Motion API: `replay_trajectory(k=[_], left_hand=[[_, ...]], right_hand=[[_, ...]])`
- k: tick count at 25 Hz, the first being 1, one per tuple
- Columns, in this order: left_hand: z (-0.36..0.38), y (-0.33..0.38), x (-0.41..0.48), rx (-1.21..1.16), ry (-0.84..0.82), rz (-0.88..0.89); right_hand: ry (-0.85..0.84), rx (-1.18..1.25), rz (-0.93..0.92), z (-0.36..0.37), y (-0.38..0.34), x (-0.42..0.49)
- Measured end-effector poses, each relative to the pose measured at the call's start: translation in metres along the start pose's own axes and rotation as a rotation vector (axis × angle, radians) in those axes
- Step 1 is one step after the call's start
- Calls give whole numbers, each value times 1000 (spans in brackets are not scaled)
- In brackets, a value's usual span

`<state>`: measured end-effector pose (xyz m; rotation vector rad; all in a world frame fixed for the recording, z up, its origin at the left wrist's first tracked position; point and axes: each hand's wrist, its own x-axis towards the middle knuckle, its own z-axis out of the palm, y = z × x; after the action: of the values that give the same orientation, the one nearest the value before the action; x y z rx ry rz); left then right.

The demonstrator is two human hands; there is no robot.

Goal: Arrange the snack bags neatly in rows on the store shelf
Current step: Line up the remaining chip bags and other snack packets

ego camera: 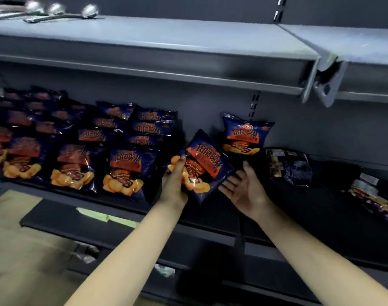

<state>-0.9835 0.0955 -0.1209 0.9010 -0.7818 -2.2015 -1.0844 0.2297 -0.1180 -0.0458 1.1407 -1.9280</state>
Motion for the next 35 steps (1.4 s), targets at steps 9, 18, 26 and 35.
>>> replay_trajectory(k=[9,18,26,35], left_hand=[[-4,-16,6,267,-139,159],[-42,-25,30,1875,-570,748],[-40,-20,29,1871,-579,768],[-43,-21,33,1883,-593,796]], right_hand=[[11,-375,-217,10,20,19],[293,-810,-405,35,-5,103],[486,-981,-375,77,10,139],[429,-1149,-568,53,22,100]])
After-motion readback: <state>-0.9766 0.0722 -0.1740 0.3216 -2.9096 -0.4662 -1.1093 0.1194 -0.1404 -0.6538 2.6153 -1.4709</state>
